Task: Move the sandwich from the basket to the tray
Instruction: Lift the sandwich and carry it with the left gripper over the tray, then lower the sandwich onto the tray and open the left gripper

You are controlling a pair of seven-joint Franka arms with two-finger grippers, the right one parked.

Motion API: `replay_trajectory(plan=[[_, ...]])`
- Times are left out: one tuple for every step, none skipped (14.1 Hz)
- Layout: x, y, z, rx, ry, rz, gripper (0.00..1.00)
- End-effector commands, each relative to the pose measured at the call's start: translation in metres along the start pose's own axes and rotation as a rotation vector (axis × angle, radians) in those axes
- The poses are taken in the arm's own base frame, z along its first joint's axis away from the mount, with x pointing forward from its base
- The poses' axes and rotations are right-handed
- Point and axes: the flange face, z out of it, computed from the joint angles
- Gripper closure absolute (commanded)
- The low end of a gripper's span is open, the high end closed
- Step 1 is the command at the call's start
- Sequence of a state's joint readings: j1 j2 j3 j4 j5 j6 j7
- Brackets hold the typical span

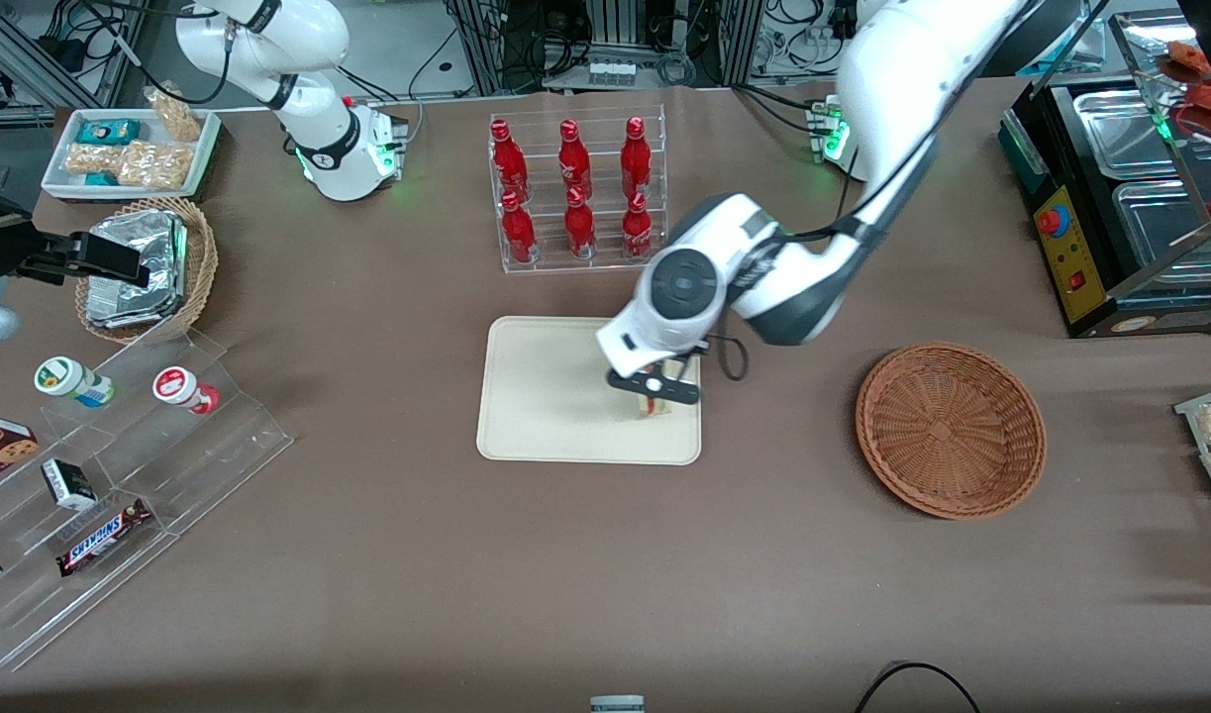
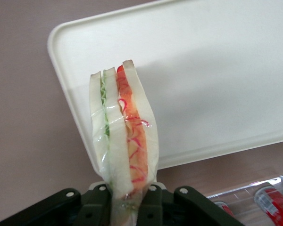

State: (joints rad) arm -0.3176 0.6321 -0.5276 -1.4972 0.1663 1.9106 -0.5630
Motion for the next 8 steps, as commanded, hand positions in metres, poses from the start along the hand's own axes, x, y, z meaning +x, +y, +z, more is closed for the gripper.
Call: replay_trajectory(plan=[[0.008, 0.028, 0.005, 0.003, 0.05, 0.048, 0.82], [0.006, 0.036, 0.012, 0.002, 0.054, 0.062, 0.81], [0.008, 0.042, 0.017, -0.007, 0.062, 0.066, 0.8], [0.008, 0.05, 0.024, -0.019, 0.072, 0.075, 0.78], [0.005, 0.06, 0.029, -0.025, 0.077, 0.079, 0.78], [0.007, 0.064, 0.037, -0.018, 0.089, 0.062, 0.78], [0.007, 0.069, 0.048, 0.0, 0.103, 0.053, 0.78], [0.007, 0.074, 0.055, 0.006, 0.12, 0.039, 0.78]])
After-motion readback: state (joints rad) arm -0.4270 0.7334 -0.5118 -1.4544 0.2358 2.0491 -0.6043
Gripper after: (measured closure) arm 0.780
